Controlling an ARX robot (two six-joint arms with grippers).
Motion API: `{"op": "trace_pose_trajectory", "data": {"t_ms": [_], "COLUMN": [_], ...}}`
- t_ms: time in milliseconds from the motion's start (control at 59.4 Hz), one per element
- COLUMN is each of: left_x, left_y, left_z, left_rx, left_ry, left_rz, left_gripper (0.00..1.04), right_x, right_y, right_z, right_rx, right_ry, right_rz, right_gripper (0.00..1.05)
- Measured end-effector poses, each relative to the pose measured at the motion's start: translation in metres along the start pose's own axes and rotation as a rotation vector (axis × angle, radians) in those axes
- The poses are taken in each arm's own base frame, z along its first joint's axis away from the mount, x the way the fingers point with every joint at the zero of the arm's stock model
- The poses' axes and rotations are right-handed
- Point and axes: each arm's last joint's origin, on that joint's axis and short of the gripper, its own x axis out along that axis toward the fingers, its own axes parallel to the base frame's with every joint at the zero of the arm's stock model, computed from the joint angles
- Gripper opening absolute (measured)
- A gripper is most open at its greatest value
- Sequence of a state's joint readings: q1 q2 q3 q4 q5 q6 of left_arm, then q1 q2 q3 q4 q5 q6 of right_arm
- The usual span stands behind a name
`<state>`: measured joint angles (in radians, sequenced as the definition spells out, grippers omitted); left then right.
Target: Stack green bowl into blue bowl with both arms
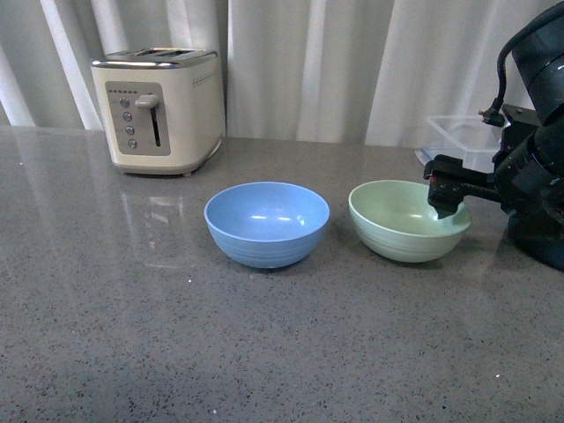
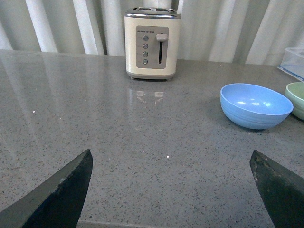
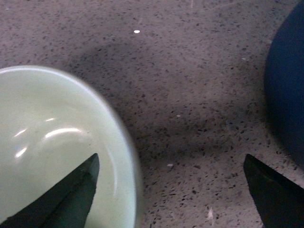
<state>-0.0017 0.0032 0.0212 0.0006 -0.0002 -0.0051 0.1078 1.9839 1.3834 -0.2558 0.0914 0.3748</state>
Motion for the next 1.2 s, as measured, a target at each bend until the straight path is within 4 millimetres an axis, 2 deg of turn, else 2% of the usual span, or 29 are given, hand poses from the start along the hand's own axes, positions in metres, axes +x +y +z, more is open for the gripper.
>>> {"op": "trace_pose_trajectory", "data": {"t_ms": [135,253,488,657,808,892,976,1044,1111,1195], "left_x": [0.0,0.0,0.0,0.0,0.0,0.0,0.0,0.0,0.0,0.0], "left_y": [0.0,0.0,0.0,0.0,0.0,0.0,0.0,0.0,0.0,0.0], "left_z": [0.0,0.0,0.0,0.0,0.0,0.0,0.0,0.0,0.0,0.0], "left_rx": [0.0,0.0,0.0,0.0,0.0,0.0,0.0,0.0,0.0,0.0], "left_ry": [0.0,0.0,0.0,0.0,0.0,0.0,0.0,0.0,0.0,0.0], "left_rz": [0.0,0.0,0.0,0.0,0.0,0.0,0.0,0.0,0.0,0.0], "left_gripper": [0.98,0.98,0.98,0.98,0.98,0.98,0.98,0.98,0.98,0.98], "right_x": [0.004,0.007,0.006,-0.009,-0.049,-0.077,-0.097,-0.112,-0.112,-0.102], "right_y": [-0.002,-0.001,-0.001,0.002,0.023,0.044,0.066,0.097,0.123,0.144], "right_z": [0.005,0.006,0.008,0.015,0.033,0.041,0.043,0.036,0.024,0.01], "right_rx": [0.007,0.007,0.006,0.0,-0.023,-0.052,-0.092,-0.155,-0.202,-0.239], "right_ry": [0.007,0.018,0.02,-0.008,-0.087,-0.145,-0.18,-0.19,-0.17,-0.136], "right_rz": [-0.02,-0.037,-0.035,-0.005,0.102,0.175,0.24,0.311,0.351,0.36], "right_gripper": [0.61,0.38,0.01,0.01,0.01,0.01,0.01,0.01,0.01,0.01]}}
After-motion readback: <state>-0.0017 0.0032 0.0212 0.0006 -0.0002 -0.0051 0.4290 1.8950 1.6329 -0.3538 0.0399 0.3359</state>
